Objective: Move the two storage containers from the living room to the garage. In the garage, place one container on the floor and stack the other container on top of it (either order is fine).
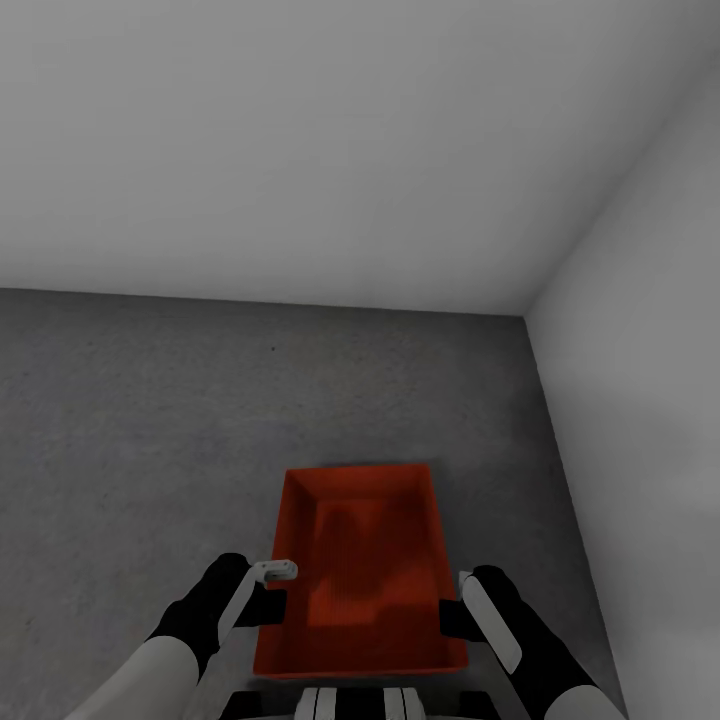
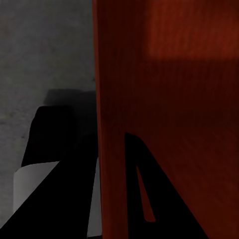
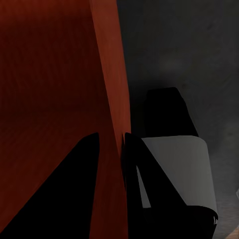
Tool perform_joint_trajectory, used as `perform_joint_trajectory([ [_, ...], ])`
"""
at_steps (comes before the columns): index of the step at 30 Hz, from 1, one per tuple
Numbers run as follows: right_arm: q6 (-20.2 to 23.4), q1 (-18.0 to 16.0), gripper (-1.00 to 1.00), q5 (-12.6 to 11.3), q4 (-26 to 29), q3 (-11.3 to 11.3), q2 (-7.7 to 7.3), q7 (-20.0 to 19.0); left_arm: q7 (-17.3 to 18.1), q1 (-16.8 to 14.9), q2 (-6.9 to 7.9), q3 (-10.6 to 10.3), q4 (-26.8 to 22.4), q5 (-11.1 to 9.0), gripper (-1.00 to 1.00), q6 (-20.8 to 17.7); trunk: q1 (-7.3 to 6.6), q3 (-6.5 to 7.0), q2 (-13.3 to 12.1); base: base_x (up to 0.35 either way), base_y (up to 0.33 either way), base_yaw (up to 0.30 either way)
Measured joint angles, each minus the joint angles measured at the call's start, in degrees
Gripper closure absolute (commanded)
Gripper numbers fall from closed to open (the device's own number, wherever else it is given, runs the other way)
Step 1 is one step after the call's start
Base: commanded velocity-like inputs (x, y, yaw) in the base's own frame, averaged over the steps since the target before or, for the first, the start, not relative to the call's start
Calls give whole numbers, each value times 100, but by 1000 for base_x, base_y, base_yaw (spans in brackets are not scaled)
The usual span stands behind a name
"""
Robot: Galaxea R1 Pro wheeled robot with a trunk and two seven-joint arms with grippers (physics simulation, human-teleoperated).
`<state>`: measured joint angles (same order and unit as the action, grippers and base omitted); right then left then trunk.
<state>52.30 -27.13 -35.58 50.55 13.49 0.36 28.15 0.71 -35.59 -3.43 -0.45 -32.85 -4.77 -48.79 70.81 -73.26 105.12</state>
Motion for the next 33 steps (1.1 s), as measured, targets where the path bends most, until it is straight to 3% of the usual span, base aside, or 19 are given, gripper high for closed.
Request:
perform_joint_trajectory([
  [21,0,0,100,0,0,-1,0,0,1,0,0,0,0,1,100,0,0,83,0,0,0,0],
  [33,0,0,100,-1,0,0,0,0,0,0,1,-4,0,-3,100,0,263,-130,480,0,0,0],
])
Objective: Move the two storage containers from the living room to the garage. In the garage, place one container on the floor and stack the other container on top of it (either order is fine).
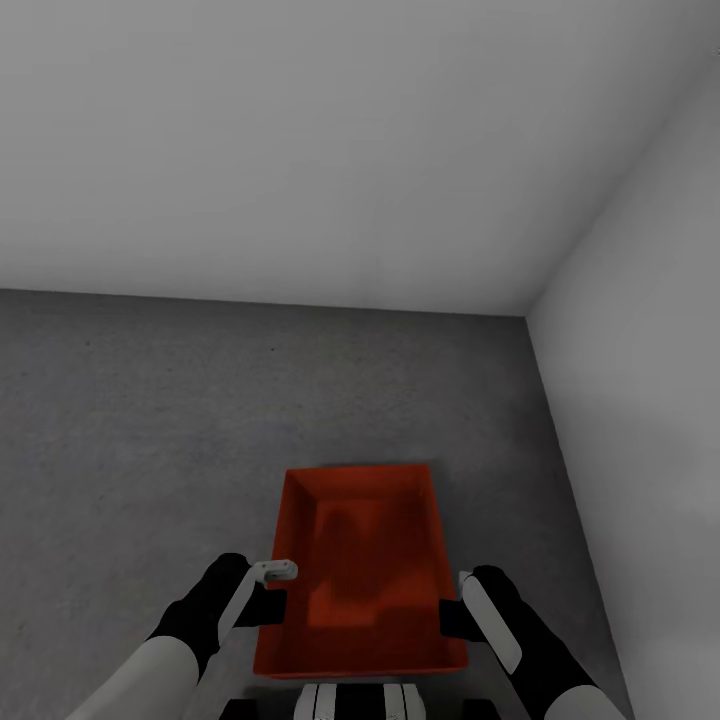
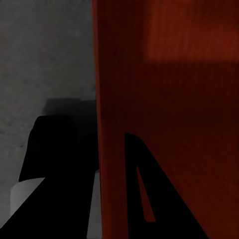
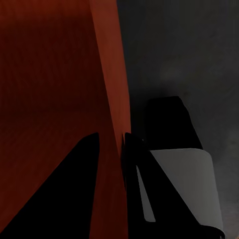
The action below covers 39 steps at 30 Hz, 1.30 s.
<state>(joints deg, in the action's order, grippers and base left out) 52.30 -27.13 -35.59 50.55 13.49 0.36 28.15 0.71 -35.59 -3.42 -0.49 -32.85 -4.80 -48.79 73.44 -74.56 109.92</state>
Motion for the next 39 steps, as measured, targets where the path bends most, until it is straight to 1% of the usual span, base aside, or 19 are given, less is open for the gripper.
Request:
perform_joint_trajectory([
  [2,2,-1,100,2,0,2,0,0,-1,1,-1,3,2,-1,100,-2,17,-36,80,0,0,0],
  [6,1,-1,100,1,0,3,-1,0,-2,-1,-1,4,2,-1,100,-2,19,-36,82,0,0,0],
  [19,0,0,100,0,0,0,0,0,-1,0,-1,3,0,2,100,0,44,16,82,0,0,-9],
  [37,-1,0,100,-1,0,3,0,0,-4,0,0,5,3,-1,100,0,172,-306,802,0,0,0],
  [39,-2,-1,100,1,0,4,0,0,-4,-1,-1,6,2,-2,100,-3,175,-306,804,0,0,0],
])
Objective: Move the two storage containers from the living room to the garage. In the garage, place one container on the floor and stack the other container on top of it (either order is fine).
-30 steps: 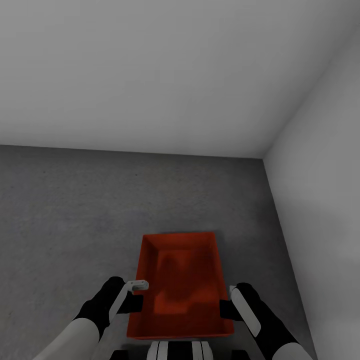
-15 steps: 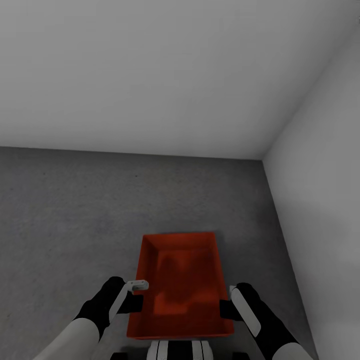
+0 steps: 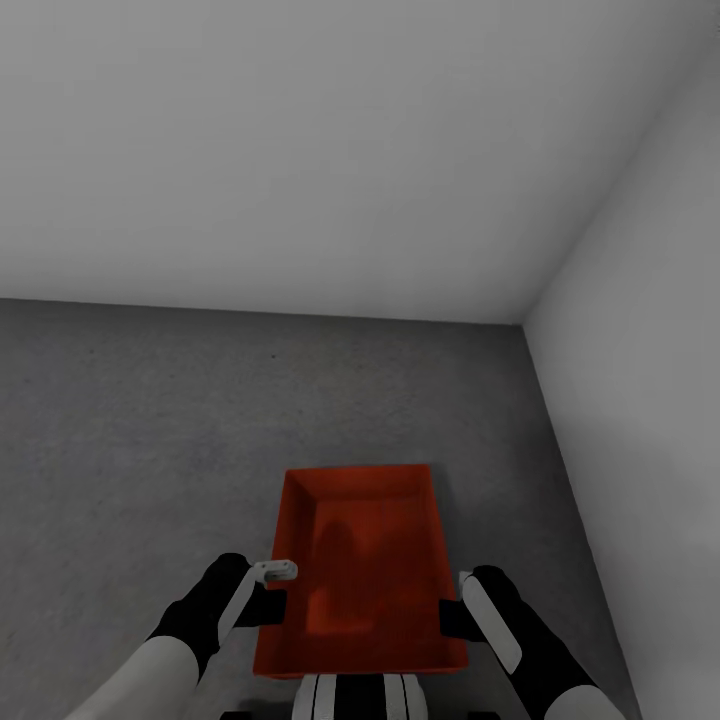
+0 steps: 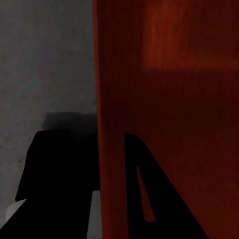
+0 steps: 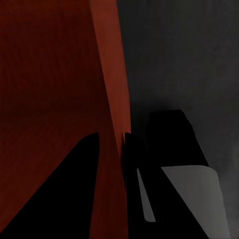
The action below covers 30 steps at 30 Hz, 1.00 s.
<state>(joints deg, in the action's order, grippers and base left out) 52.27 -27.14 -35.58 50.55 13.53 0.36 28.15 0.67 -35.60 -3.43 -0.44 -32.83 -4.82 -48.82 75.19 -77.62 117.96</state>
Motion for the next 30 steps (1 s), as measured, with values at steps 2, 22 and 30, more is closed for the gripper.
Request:
perform_joint_trajectory([
  [2,-1,0,100,-1,0,0,0,0,0,0,0,-1,0,1,100,1,0,0,0,0,0,0],
  [22,0,1,100,-3,0,0,0,0,0,0,1,0,1,1,100,3,78,-77,279,0,0,-12],
  [30,-3,0,100,-2,0,1,0,0,-1,-1,0,0,-1,1,100,1,119,-185,521,0,0,0],
])
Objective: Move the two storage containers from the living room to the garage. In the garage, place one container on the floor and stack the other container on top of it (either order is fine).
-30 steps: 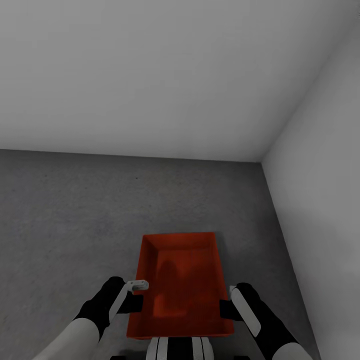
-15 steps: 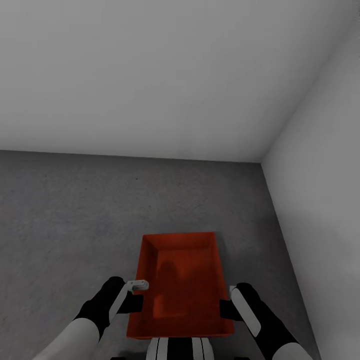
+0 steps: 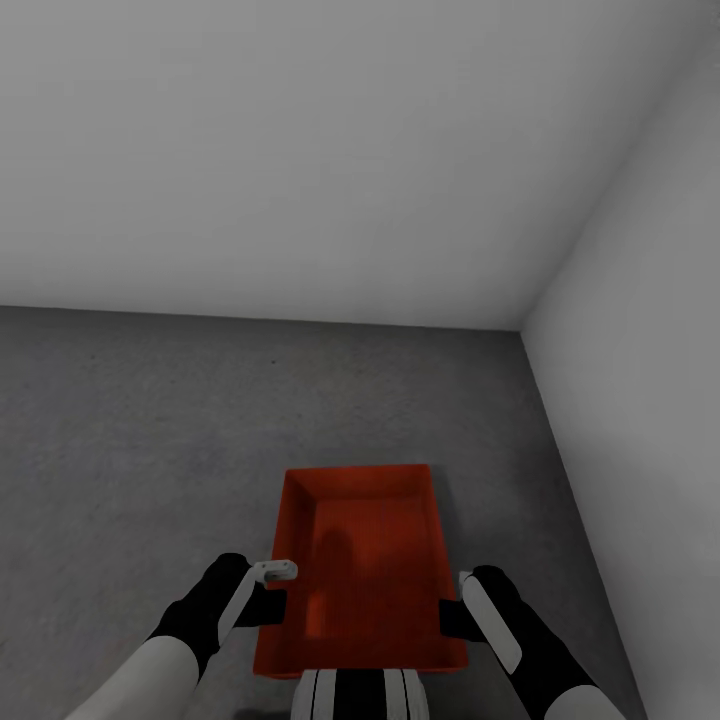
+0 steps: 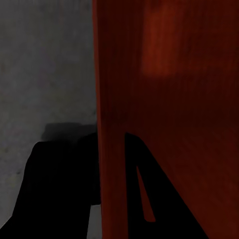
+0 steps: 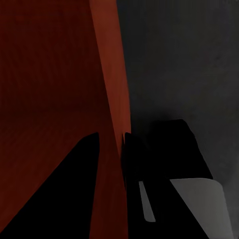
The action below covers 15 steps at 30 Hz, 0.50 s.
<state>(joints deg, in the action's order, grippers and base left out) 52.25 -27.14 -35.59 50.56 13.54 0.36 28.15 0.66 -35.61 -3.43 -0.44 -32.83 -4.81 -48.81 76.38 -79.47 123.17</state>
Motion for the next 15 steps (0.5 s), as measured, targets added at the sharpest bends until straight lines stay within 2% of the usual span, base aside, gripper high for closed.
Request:
perform_joint_trajectory([
  [15,1,1,100,-1,0,-3,0,0,1,-1,0,-4,-2,0,100,2,3,-17,39,0,0,0],
])
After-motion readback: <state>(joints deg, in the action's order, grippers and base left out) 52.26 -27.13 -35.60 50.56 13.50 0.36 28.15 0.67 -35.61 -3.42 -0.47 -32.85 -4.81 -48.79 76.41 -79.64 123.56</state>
